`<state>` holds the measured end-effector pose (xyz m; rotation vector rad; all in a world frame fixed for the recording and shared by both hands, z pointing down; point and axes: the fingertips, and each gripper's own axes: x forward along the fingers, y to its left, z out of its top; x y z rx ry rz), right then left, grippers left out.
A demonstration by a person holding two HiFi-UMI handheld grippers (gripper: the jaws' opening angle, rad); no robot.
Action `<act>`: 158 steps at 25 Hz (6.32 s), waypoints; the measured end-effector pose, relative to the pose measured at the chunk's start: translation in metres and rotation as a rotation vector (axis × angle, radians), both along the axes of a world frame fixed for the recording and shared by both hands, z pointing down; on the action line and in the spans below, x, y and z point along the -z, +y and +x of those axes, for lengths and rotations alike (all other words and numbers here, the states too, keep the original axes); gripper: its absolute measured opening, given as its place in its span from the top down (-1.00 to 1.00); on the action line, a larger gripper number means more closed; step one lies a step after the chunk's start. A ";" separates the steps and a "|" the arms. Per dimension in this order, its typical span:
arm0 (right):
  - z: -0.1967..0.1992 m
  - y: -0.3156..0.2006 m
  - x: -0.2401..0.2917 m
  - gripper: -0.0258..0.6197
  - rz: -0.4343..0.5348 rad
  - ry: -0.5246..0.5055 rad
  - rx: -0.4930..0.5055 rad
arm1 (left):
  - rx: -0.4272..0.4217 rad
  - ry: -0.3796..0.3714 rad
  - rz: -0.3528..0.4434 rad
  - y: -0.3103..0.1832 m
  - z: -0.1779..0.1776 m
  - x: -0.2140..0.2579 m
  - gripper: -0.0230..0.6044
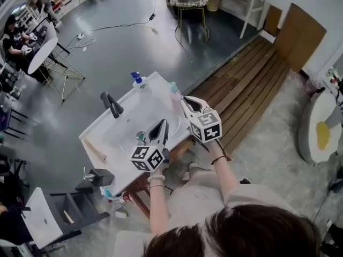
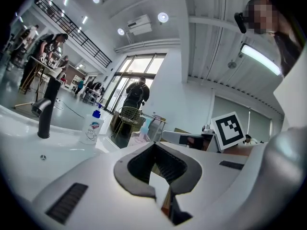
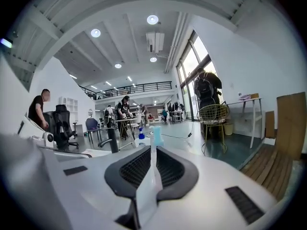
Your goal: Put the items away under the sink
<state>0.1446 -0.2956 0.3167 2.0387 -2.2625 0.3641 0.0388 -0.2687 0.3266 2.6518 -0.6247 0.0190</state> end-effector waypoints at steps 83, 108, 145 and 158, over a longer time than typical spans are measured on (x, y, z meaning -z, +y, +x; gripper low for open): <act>-0.015 -0.066 -0.039 0.30 -0.085 0.021 0.095 | 0.094 -0.059 -0.085 -0.047 -0.005 -0.031 0.92; -0.046 0.012 -0.005 0.30 -0.027 0.018 0.174 | 0.040 -0.064 -0.023 0.011 -0.018 -0.018 0.92; -0.038 0.163 -0.031 0.30 -0.119 -0.003 0.433 | 0.290 -0.104 -0.054 0.170 -0.009 -0.023 0.92; -0.057 0.185 -0.045 0.30 -0.140 -0.023 0.392 | 0.222 -0.115 -0.094 0.198 -0.026 -0.042 0.92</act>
